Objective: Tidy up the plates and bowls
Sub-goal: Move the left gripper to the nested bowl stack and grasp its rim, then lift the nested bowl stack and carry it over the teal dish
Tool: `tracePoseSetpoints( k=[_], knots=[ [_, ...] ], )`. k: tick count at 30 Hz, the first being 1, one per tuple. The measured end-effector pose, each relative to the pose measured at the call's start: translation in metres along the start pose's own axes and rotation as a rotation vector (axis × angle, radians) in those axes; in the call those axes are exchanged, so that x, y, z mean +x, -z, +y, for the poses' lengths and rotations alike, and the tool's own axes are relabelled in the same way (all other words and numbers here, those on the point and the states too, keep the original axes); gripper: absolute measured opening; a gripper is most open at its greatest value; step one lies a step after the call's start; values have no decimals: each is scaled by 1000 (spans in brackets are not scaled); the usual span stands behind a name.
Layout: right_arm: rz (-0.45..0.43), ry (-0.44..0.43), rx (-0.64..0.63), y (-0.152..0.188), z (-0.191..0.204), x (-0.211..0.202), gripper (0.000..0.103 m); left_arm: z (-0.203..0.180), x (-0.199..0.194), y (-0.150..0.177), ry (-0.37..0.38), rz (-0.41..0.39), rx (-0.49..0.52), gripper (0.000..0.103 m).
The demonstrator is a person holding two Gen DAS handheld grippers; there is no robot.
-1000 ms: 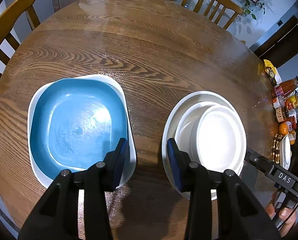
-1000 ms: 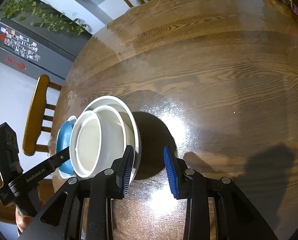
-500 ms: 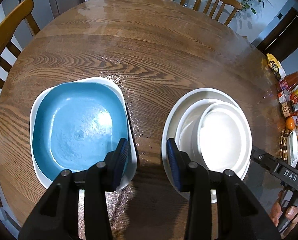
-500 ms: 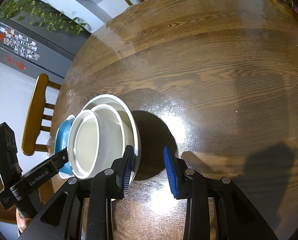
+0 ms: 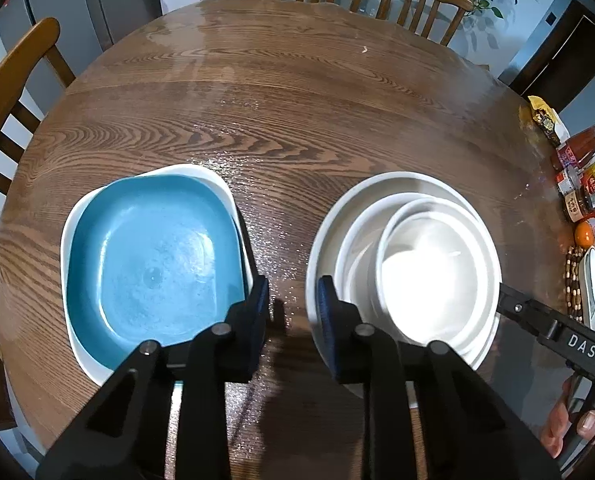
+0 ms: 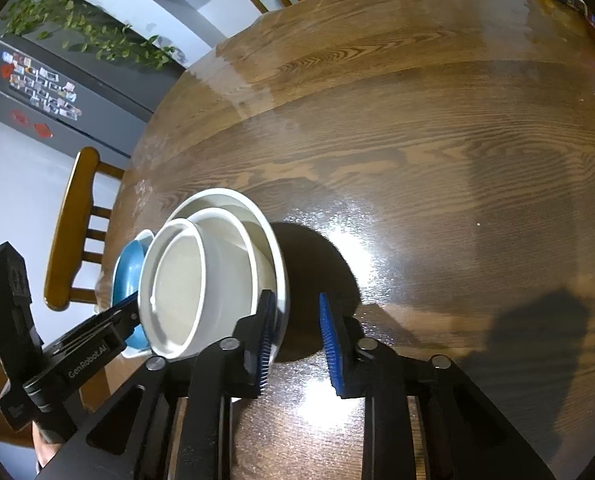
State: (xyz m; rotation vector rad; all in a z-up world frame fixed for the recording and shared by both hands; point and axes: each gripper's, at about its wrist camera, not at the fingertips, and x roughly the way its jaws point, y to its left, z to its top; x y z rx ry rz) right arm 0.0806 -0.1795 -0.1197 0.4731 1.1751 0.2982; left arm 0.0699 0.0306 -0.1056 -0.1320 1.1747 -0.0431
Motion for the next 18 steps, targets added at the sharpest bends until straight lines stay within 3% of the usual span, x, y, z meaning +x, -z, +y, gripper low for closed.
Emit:
tracePoseSetpoints(
  k=[4, 18],
  knots=[
    [-2, -1, 1, 0, 1, 0, 21, -6, -1, 1, -1, -3, 7, 13],
    [-10, -3, -10, 1, 2, 1, 21, -11, -2, 3, -37, -15, 25, 10]
  ],
)
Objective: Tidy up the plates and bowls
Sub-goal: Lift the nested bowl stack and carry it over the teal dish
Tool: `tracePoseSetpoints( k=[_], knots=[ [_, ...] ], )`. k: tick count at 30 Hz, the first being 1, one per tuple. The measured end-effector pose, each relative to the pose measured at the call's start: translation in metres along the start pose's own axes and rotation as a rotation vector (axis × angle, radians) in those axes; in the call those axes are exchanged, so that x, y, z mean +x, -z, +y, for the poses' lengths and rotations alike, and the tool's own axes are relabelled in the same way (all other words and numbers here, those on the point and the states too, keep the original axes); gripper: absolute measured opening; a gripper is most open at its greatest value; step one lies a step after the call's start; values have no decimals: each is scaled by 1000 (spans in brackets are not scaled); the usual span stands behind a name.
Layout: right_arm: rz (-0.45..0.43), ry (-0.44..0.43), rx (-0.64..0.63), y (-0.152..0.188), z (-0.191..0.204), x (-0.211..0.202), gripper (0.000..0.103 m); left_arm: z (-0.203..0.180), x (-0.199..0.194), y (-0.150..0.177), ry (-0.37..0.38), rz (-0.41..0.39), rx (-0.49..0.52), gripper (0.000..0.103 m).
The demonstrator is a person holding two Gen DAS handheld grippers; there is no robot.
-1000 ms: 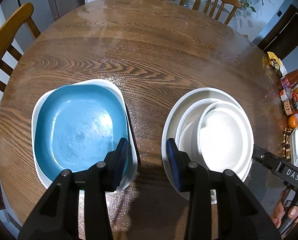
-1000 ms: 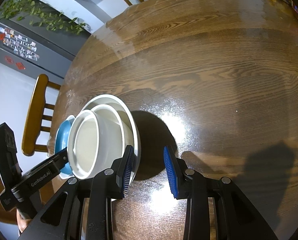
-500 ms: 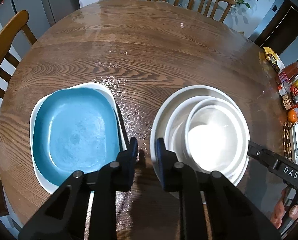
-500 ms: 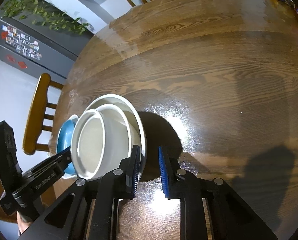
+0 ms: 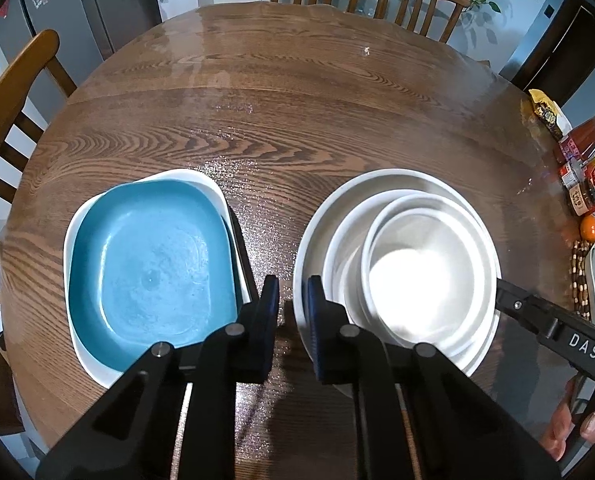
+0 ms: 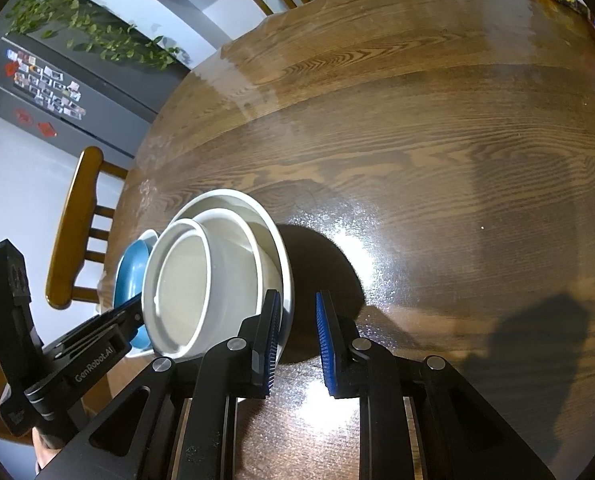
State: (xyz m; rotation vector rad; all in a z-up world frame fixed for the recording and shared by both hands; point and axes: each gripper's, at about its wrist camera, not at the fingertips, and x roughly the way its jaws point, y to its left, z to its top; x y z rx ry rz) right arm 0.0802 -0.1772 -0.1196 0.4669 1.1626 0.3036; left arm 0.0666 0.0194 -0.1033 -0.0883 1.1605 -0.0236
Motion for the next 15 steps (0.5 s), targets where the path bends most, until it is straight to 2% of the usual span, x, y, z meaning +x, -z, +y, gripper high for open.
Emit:
tracePoseSetpoints(
  k=[15],
  knots=[
    [-6, -3, -27, 0, 5, 0, 10, -4, 1, 1, -19, -13, 18, 4]
  ],
)
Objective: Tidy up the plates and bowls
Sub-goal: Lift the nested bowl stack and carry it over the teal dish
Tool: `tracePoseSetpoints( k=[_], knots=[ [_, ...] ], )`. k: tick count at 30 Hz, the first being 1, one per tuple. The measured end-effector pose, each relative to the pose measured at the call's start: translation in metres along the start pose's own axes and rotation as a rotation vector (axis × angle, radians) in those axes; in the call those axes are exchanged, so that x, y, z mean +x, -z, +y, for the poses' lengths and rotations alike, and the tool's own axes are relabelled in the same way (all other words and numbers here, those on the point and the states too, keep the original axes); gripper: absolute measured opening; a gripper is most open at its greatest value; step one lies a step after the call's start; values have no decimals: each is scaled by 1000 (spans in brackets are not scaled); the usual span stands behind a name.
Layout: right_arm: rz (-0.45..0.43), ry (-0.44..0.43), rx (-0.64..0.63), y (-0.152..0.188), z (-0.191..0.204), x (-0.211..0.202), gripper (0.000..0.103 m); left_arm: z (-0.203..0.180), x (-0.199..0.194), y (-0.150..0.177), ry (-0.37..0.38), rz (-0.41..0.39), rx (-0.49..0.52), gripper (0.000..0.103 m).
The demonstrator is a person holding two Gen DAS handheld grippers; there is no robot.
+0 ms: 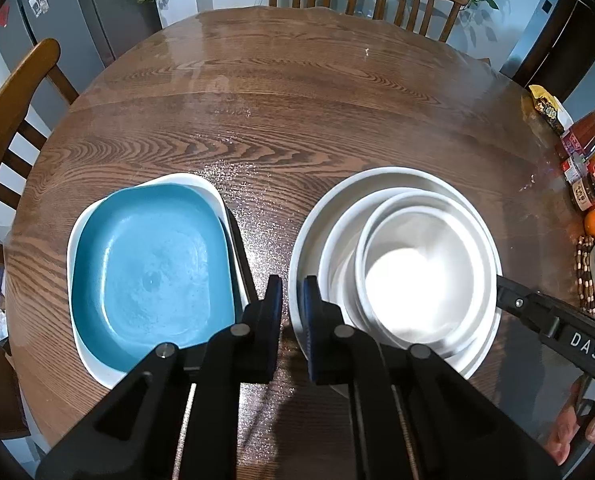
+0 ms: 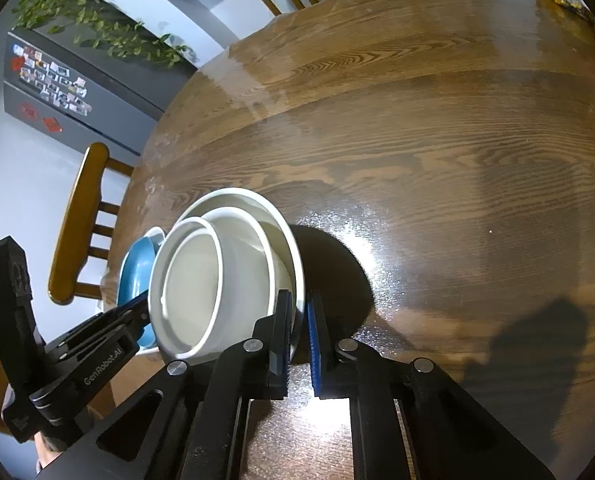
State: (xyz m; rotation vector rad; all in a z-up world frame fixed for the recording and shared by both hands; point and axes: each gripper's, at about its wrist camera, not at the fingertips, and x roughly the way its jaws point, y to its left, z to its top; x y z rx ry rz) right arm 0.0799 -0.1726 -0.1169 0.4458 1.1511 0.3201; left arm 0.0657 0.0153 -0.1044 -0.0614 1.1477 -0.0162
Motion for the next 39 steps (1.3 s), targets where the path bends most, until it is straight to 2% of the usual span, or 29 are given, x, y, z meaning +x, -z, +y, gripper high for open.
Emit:
tracePoseSetpoints(
  k=[39],
  knots=[
    [1, 20, -1, 4, 5, 0, 10, -2, 0, 0, -21, -9, 9, 3]
  ],
)
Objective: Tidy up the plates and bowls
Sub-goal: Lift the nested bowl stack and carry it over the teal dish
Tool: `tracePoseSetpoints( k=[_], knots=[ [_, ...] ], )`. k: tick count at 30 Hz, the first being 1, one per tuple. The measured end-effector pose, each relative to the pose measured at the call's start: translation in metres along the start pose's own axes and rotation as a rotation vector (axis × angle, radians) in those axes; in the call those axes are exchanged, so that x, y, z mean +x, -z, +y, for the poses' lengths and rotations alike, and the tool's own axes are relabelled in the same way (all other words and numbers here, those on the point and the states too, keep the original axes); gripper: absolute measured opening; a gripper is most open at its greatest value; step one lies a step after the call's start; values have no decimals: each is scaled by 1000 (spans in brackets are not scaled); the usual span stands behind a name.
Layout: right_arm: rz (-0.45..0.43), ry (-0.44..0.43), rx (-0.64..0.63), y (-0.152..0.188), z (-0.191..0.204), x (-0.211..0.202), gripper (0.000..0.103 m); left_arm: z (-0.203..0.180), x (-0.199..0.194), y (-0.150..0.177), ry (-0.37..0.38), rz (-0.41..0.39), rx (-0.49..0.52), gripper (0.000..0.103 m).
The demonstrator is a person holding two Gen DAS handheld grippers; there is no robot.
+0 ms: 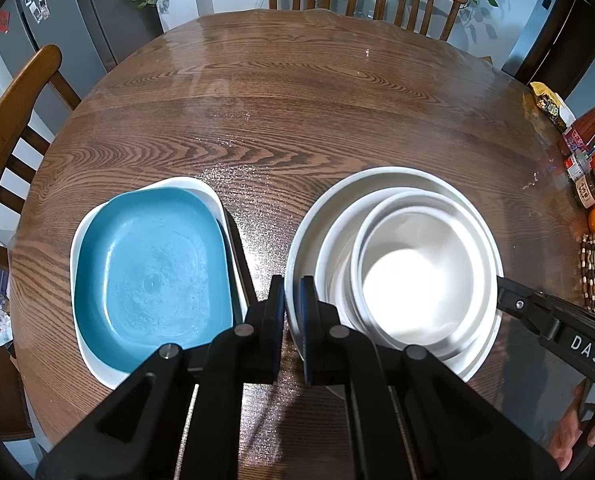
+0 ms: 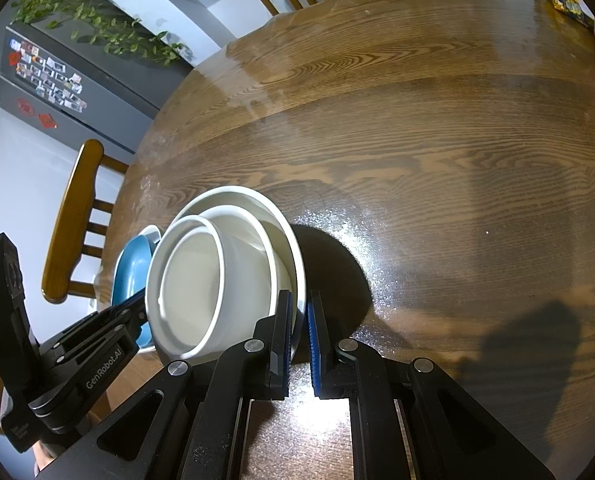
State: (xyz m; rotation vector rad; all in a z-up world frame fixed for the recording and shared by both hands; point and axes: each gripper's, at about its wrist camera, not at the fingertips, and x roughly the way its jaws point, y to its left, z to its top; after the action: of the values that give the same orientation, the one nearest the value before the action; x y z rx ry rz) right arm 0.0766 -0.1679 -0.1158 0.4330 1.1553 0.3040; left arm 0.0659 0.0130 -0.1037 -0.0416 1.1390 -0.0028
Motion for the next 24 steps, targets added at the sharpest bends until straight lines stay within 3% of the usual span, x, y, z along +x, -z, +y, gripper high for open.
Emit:
tracePoseSetpoints(
  k=[24],
  knots=[
    [-46, 11, -23, 5, 7, -18, 10, -4, -23, 5, -1, -47, -5, 3]
  ],
)
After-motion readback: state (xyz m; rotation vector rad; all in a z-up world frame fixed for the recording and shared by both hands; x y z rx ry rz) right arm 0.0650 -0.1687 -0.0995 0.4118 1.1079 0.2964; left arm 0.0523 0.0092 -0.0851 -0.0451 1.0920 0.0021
